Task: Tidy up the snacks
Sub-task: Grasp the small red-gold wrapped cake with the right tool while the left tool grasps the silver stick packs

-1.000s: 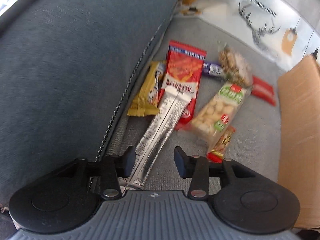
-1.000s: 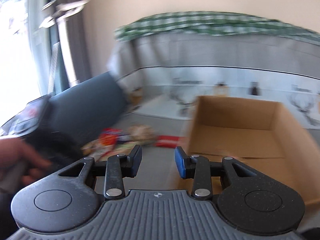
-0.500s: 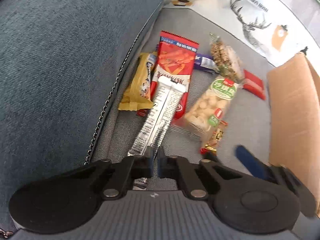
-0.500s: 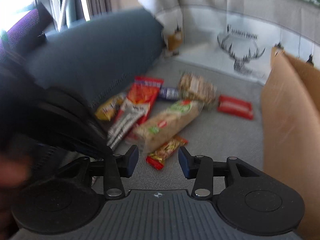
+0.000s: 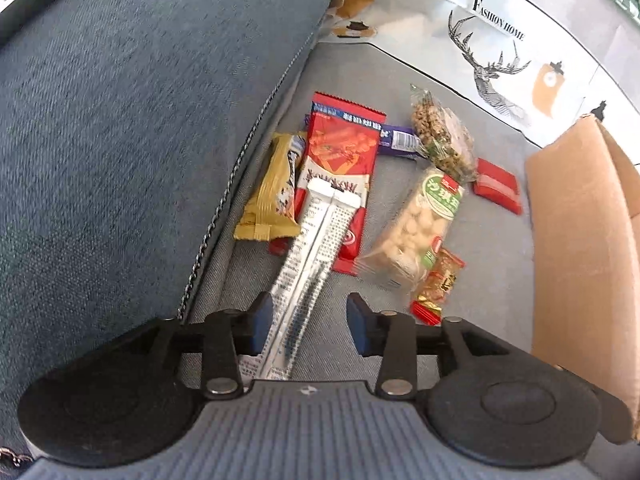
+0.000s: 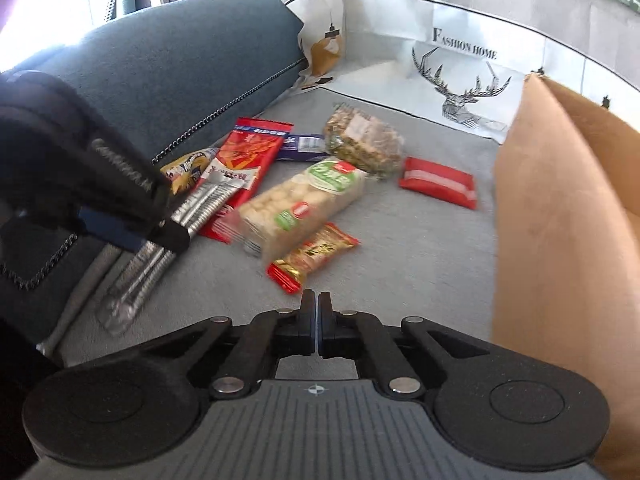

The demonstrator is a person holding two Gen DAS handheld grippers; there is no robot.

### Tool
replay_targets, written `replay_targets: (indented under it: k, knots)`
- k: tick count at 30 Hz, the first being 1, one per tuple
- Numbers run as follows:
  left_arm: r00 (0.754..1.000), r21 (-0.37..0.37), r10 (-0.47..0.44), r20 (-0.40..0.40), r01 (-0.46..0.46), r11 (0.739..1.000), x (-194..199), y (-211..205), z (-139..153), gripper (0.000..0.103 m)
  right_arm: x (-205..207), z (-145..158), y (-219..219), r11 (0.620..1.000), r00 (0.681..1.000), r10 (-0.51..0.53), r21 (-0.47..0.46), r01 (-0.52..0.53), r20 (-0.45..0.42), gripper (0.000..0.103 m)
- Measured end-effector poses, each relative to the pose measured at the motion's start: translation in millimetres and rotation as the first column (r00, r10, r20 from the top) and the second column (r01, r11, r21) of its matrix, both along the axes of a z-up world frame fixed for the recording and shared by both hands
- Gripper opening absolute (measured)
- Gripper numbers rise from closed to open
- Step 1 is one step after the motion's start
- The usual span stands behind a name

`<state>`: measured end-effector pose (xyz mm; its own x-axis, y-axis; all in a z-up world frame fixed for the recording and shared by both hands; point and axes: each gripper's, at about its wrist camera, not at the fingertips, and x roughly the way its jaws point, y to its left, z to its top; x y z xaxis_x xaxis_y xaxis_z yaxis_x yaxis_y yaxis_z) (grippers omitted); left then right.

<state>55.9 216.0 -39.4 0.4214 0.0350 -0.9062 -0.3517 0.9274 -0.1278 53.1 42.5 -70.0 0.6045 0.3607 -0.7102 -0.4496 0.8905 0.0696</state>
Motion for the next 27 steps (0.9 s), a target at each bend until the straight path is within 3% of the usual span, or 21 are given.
replay_targets:
  k: [2, 5, 6, 7, 11, 16, 17, 19, 23, 27]
  knots:
    - [1.000, 0.024, 0.004, 0.009, -0.004, 1.000, 5, -3, 0, 0.051, 0, 5, -2, 1.000, 1.000, 0.006, 0.017, -0.007, 0.009, 0.002]
    - [1.000, 0.026, 0.011, 0.016, -0.011, 1.000, 6, -2, -1, 0.051, 7, 10, 4, 0.999, 1.000, -0.007, 0.047, 0.005, 0.027, 0.028]
    - [1.000, 0.022, 0.012, 0.017, -0.012, 1.000, 7, -1, -2, 0.051, 12, 11, 8, 0.999, 0.999, -0.019, 0.048, 0.017, 0.027, 0.042]
    - [1.000, 0.018, 0.011, 0.018, -0.012, 1.000, 8, 0, -3, 0.051, 16, 10, 13, 0.999, 0.999, -0.034, 0.041, 0.033, 0.025, 0.046]
    - [1.000, 0.008, 0.010, 0.025, -0.010, 1.000, 6, 1, -2, 0.051, 39, 3, 24, 0.994, 0.995, -0.089, 0.060, 0.091, -0.039, 0.046]
    - [1.000, 0.027, 0.008, 0.003, -0.008, 1.000, 9, -3, -3, 0.051, 54, -12, 30, 0.990, 0.987, -0.140, 0.003, 0.141, -0.084, 0.044]
    - [1.000, 0.029, 0.008, -0.004, -0.008, 1.000, 10, -3, -4, 0.051, 55, -14, 29, 0.989, 0.985, -0.148, 0.003, 0.149, -0.093, 0.042]
    - [1.000, 0.031, 0.011, -0.017, -0.010, 0.999, 12, -3, -7, 0.051, 53, -16, 27, 0.990, 0.987, -0.139, -0.003, 0.139, -0.075, 0.021]
    - [0.999, 0.047, 0.011, -0.038, -0.009, 0.999, 17, -5, -11, 0.052, 48, -15, 16, 0.994, 0.991, -0.113, -0.001, 0.113, -0.065, 0.019]
    - [0.998, 0.058, -0.005, -0.067, 0.009, 0.998, 24, -8, -17, 0.059, 27, -6, 3, 0.998, 0.997, -0.058, -0.003, 0.057, -0.046, 0.019]
